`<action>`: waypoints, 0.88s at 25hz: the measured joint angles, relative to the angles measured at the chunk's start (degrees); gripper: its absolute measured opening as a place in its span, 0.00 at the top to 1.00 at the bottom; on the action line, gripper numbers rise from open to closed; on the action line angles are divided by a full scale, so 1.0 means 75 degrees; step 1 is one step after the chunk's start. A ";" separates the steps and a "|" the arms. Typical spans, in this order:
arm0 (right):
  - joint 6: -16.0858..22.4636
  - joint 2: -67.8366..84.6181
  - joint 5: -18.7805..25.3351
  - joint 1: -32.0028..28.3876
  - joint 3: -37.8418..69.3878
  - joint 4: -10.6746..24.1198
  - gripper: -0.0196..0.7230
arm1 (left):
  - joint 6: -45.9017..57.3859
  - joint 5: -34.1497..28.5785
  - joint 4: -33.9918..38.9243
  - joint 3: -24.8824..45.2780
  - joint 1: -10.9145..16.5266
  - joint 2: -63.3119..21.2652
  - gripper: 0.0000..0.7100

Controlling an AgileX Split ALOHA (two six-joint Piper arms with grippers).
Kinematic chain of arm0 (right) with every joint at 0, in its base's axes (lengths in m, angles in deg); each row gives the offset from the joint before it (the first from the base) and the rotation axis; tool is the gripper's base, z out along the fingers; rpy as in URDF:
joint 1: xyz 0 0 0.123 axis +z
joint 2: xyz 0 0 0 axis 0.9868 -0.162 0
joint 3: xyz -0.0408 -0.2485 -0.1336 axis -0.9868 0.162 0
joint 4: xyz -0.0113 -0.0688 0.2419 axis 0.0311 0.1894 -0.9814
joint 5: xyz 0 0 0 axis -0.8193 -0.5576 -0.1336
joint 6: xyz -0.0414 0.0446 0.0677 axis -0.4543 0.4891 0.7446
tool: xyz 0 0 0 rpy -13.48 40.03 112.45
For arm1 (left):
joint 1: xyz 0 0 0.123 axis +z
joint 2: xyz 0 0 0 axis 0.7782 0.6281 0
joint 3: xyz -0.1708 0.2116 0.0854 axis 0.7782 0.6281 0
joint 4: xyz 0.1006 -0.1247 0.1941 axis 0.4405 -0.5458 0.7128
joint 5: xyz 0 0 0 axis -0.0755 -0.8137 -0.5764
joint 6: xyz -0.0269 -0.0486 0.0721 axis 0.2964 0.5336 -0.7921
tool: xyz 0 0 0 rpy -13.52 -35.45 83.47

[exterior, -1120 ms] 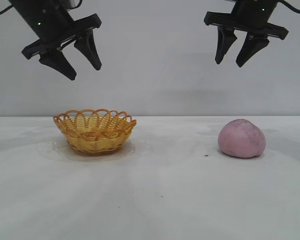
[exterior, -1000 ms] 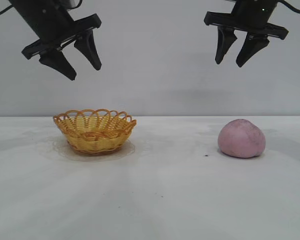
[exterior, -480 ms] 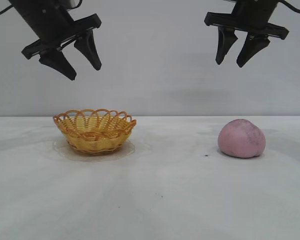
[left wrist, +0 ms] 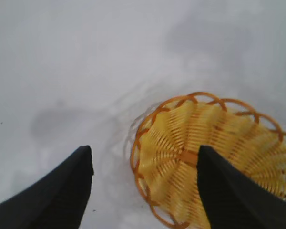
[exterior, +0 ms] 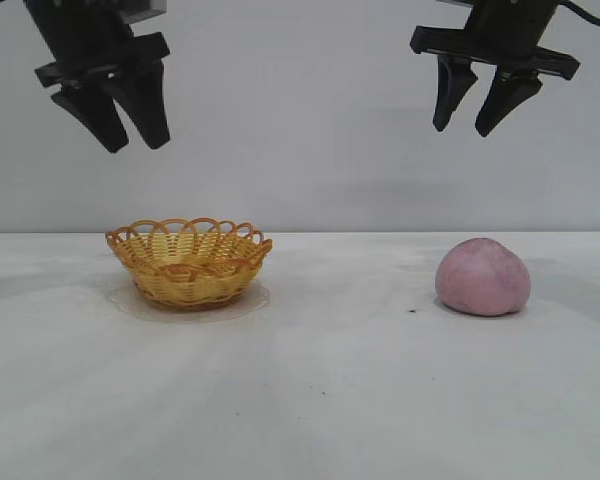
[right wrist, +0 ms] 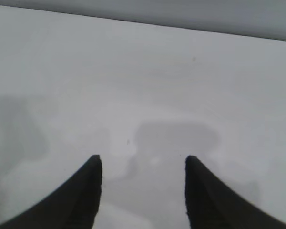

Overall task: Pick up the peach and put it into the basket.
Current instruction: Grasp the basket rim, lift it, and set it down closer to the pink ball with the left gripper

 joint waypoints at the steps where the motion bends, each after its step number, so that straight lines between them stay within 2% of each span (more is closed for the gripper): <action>1: 0.0000 0.0000 0.0016 0.0000 0.0000 0.0000 0.54 | -0.0115 -0.0247 0.0036 -0.0144 0.0000 0.0051 0.37; 6: 0.0000 0.0000 0.0057 0.0000 0.0000 0.0000 0.54 | -0.0446 -0.2020 0.0309 -0.1341 0.0000 0.0778 0.37; 8: 0.0000 0.0000 0.0123 0.0000 0.0000 0.0000 0.54 | -0.0498 -0.2478 0.0391 -0.2018 0.0000 0.1239 0.37; 14: 0.0000 0.0000 0.0277 0.0000 0.0000 0.0093 0.54 | -0.0593 -0.2649 0.0456 -0.3378 -0.0013 0.2240 0.37; 22: 0.0000 0.0000 0.0326 0.0000 0.0000 0.0226 0.54 | -0.0770 -0.2666 0.0855 -0.3507 -0.0302 0.2396 0.37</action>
